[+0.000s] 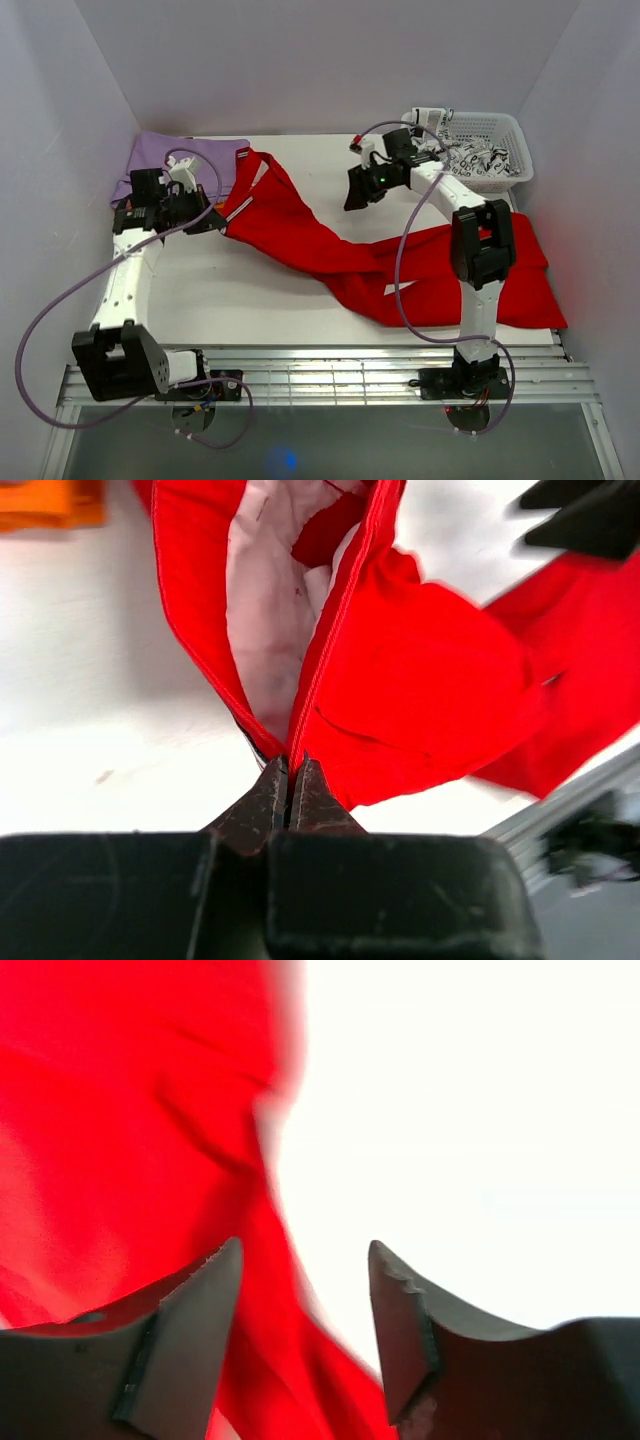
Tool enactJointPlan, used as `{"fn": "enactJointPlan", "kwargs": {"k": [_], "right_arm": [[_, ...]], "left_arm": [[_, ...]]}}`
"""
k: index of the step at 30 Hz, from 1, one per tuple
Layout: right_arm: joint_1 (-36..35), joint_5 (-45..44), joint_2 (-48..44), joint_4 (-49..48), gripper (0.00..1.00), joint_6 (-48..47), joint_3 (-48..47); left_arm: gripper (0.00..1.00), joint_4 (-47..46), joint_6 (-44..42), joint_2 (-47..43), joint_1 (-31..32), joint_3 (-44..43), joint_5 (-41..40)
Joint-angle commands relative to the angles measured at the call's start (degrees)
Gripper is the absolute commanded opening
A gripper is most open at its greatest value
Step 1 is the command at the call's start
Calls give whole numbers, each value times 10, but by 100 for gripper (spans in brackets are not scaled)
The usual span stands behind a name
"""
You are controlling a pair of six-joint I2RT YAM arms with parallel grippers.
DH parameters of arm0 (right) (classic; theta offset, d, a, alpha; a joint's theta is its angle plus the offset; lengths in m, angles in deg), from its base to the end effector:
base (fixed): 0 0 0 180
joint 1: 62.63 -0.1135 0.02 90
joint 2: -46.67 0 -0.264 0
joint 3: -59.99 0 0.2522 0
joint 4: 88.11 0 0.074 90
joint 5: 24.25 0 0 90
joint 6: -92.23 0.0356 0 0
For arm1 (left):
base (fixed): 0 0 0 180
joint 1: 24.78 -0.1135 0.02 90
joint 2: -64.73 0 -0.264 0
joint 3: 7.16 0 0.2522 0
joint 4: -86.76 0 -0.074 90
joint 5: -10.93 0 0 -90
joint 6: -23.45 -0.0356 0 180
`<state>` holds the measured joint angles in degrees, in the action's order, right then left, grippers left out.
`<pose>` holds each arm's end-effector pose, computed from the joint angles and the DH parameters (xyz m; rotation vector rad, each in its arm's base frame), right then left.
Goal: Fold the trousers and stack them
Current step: Flatten the trousers out
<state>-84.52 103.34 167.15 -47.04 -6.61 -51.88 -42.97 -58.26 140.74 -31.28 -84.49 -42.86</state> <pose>0.4275 0.1952 0.2253 -0.9139 2.2078 0.9006 0.2764 0.0103 0.2980 -0.0171 2.3470 -0.7752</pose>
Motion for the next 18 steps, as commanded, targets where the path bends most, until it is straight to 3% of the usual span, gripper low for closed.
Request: {"fn": "enactJointPlan", "kwargs": {"k": [1,4,9,18], "right_arm": [[41,-100,-67,152,57,-109,-5],[48,-177,-124,177,51,-171,146],[58,-314,-168,92,51,-210,298],[124,-429,-113,37,49,-238,314]], "left_arm": [[0,219,-145,-80,-8,-39,-103],[0,266,-218,-141,-10,-54,-230],[0,366,-298,-153,-11,-20,-353],[0,383,-353,-283,-19,199,-521]]}}
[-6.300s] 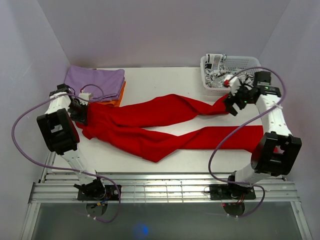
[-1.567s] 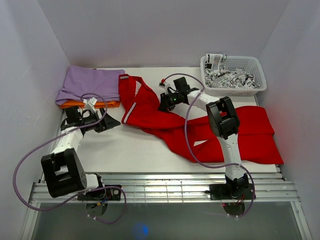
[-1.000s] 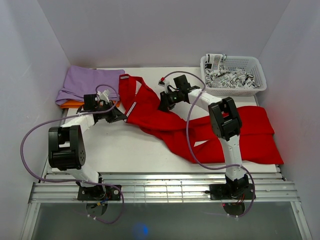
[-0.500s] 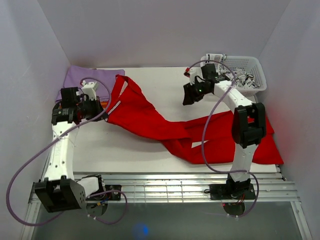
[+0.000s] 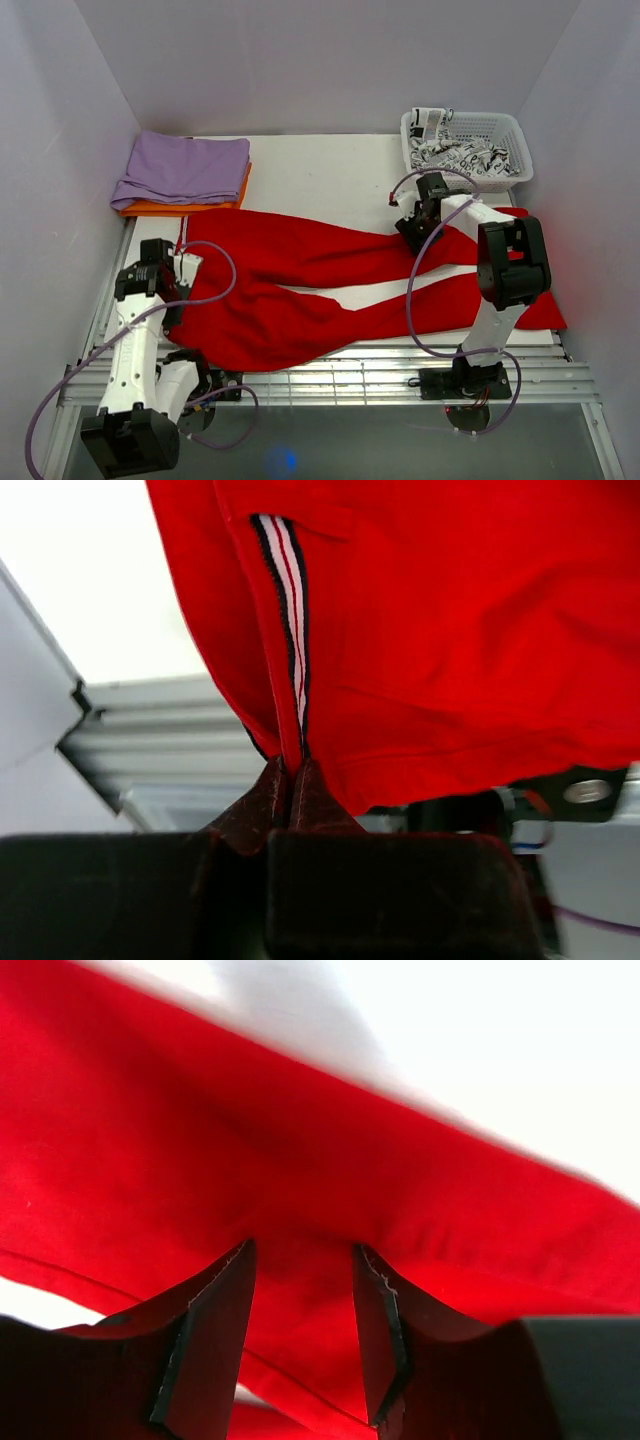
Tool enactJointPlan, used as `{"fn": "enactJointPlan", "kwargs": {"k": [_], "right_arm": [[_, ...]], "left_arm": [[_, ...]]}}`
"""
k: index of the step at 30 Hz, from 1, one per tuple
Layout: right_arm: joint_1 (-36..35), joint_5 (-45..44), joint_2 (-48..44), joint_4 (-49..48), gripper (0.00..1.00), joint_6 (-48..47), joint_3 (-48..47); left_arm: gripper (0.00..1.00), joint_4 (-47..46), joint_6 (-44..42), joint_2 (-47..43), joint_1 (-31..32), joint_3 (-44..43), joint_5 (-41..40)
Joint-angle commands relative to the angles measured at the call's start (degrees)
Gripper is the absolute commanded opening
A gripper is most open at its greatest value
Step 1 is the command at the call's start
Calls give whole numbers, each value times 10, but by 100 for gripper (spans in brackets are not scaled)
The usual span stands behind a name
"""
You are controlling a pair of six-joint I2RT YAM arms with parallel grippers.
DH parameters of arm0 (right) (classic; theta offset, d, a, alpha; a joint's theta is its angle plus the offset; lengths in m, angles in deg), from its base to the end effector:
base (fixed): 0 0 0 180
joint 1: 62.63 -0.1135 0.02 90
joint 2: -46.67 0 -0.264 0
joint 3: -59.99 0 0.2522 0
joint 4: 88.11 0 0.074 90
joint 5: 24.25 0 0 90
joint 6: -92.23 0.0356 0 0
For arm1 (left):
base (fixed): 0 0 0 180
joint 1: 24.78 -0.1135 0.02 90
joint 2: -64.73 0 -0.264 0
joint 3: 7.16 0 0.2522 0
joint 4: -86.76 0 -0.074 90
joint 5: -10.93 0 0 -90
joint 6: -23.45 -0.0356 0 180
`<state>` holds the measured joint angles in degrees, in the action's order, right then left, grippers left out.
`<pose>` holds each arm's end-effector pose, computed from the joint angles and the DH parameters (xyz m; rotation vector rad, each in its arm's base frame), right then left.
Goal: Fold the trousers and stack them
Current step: Flatten the trousers out
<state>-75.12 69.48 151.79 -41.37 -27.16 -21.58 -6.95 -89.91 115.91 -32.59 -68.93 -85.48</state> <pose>0.3480 0.0795 0.1645 -1.0125 2.6018 0.0187 0.1277 0.0215 0.2595 0.3747 2.8963 0.2559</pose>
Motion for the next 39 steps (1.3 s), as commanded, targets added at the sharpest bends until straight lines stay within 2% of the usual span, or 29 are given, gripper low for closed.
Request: {"fn": "enactJointPlan", "kwargs": {"k": [1,3,4,5,6,7,9,10,11,13,14,15,18,19,22,26,29,30,34,37,39], "right_arm": [[36,-91,44,-19,49,-35,4],[51,-88,46,-17,48,-40,-2],[55,-75,43,-14,48,-40,-10],[57,-68,40,-11,48,-41,-14],[57,-55,38,7,50,-41,-19],[57,-10,31,18,51,-49,-25],[57,18,21,34,57,-45,-42],[57,56,16,61,63,-53,-51],[56,66,14,71,82,-53,-60],[56,101,7,103,99,-59,-89],[57,105,2,106,92,-59,-95],[57,120,-4,111,91,-59,-106],[58,138,-32,137,91,-80,-120],[58,157,-45,153,91,-96,-130],[59,161,-73,206,92,-168,-129],[74,138,-113,250,100,-254,-86],[99,111,-154,259,90,-319,-39],[108,101,-176,261,89,-354,-29],[156,64,-214,269,88,-448,14],[200,47,-217,270,88,-489,14],[229,39,-207,271,88,-517,-5]], "left_arm": [[0,5,-41,-41,-7,57,-117],[0,-14,-49,-49,-11,79,-134],[4,-40,-52,-49,-12,95,-142],[15,-53,-60,-48,-20,99,-155],[40,-64,-63,-44,-26,99,-156],[50,-82,-64,-42,-31,85,-155],[66,-97,-65,-19,-54,57,-129],[76,-109,-65,-7,-63,37,-114],[79,-116,-64,8,-85,-8,-100],[82,-126,-59,65,-114,-66,-29],[82,-124,-55,87,-139,-127,-4],[82,-112,-44,142,-147,-162,83],[75,-64,-35,210,-153,-237,178],[73,-56,-37,244,-152,-241,225],[70,-91,-41,276,-152,-199,253],[63,-159,-21,334,-152,-145,254],[56,-206,13,384,-152,-127,245],[51,-229,22,397,-152,-121,234],[46,-280,49,451,-156,-112,170],[42,-296,52,502,-181,-123,134],[40,-296,43,543,-226,-154,130]]}}
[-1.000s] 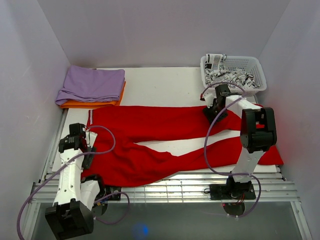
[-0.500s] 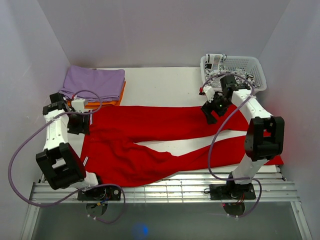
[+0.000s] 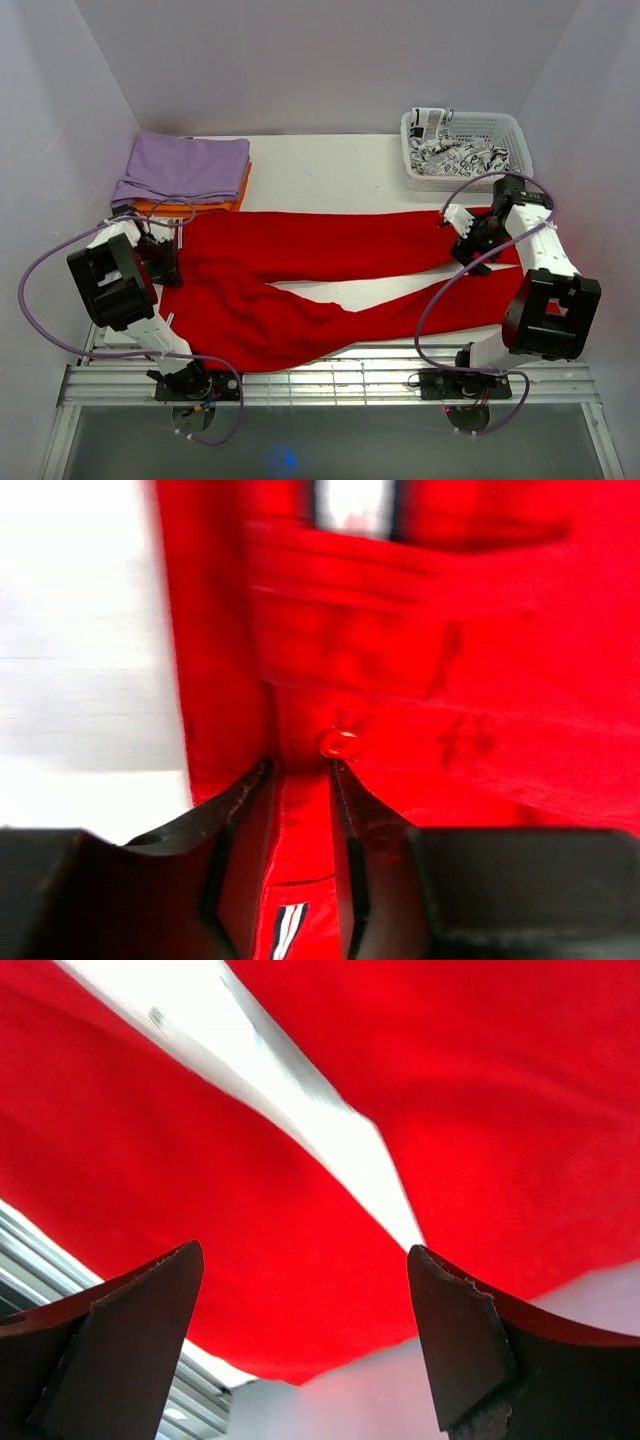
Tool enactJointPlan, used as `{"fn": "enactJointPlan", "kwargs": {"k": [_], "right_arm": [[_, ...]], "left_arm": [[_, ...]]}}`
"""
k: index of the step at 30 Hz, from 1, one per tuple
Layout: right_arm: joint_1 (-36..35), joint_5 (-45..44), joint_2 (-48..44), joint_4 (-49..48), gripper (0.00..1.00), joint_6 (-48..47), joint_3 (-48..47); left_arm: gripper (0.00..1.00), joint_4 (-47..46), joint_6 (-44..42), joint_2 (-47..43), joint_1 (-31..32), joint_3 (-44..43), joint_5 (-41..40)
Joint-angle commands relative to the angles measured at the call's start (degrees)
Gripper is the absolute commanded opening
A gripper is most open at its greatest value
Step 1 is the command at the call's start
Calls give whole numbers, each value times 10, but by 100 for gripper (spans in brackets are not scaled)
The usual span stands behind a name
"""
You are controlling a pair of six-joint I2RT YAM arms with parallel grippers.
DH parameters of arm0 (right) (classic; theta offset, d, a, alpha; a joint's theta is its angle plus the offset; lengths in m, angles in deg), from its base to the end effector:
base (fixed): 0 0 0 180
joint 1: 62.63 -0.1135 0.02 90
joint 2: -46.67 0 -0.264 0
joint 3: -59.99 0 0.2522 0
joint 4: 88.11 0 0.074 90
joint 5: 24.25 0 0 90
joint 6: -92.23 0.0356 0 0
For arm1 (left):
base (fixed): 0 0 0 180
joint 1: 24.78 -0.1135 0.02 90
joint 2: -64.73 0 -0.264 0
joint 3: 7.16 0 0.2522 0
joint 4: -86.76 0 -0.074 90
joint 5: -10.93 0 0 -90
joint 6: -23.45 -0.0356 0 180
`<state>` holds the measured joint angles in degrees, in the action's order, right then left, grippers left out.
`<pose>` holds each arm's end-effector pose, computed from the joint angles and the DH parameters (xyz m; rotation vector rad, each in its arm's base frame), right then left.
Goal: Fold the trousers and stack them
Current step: Flatten the trousers out
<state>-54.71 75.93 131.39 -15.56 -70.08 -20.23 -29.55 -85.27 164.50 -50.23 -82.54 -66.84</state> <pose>0.2698 -0.0312 0.2503 -1.5456 2.4007 -0.0143 0.2724 0.1213 0.1608 -0.1717 3.0127 -0.2806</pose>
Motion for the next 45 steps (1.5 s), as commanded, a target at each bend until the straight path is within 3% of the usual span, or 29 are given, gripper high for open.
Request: {"fn": "enactJointPlan", "kwargs": {"k": [1,8,11,12,16,24,38,42,45], "right_arm": [[42,-26,2,13,88,-96,-26],[64,-24,44,48,85,-146,-64],[64,-10,49,55,81,-143,-63],[65,-9,47,56,80,-144,-59],[64,3,33,57,77,-165,-36],[64,12,38,112,72,-222,-11],[83,-51,22,-37,70,-253,163],[83,-60,7,-100,54,-259,211],[83,-53,-7,-118,17,-259,216]], "left_arm": [[39,-70,-10,67,-74,-30,-60],[38,-55,-59,117,-137,-144,-69],[43,-44,-83,79,-137,-162,-27],[49,-24,-90,69,-137,-173,-6],[63,16,-112,14,-124,-170,75],[66,53,-107,-48,-84,-124,126],[66,68,-91,-32,-78,-128,141],[66,68,-87,-24,-78,-133,141],[66,67,-84,-13,-78,-138,136]]}}
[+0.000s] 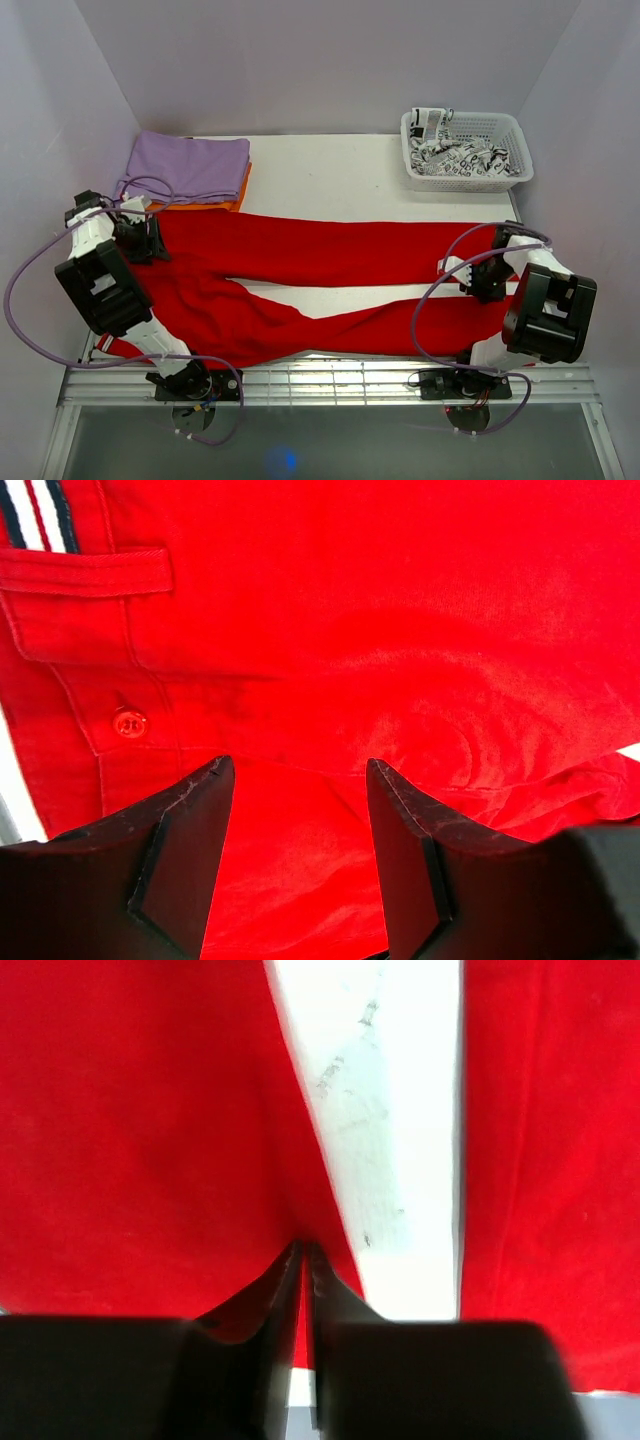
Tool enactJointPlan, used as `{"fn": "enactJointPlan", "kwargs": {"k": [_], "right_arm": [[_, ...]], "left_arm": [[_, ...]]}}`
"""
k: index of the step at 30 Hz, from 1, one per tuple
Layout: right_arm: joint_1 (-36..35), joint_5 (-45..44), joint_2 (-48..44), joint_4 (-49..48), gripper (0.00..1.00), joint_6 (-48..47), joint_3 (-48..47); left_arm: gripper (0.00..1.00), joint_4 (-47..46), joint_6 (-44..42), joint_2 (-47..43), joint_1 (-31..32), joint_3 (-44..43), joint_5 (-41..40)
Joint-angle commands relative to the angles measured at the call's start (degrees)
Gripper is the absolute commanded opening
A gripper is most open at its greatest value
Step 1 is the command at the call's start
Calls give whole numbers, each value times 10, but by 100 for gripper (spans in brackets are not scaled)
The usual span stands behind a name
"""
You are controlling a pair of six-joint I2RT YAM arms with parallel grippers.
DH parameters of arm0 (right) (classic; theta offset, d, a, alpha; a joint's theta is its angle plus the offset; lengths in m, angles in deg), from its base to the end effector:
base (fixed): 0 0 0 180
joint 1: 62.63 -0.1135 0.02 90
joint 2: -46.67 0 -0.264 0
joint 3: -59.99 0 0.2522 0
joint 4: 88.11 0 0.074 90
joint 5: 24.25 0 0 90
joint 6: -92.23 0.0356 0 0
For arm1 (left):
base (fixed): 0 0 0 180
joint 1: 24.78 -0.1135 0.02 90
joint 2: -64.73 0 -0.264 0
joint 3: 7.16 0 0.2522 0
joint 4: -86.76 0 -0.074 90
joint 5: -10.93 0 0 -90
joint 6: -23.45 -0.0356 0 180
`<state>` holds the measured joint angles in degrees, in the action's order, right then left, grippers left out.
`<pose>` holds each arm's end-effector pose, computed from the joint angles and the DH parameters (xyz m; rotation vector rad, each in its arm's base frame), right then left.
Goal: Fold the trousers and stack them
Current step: Flatten the trousers out
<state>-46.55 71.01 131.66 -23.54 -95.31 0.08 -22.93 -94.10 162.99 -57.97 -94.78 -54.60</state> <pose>0.2181 -0.0595 0.1601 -1.9974 2.3191 0.0691 0.2780 0.1642 0.2231 -0.0886 2.7620 -0.4064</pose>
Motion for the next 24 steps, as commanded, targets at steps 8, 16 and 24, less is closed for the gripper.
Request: {"fn": "enactJointPlan", "kwargs": {"k": [8,16,24], "right_arm": [[2,95,-17,-37,8,78,-164],[3,86,-16,76,59,19,-202],[-2,139,-68,73,95,-5,-76]], "left_arm": [[66,-28,27,23,0,-20,4],[67,-30,36,33,0,-30,13],[68,-30,32,22,0,-11,25]]}}
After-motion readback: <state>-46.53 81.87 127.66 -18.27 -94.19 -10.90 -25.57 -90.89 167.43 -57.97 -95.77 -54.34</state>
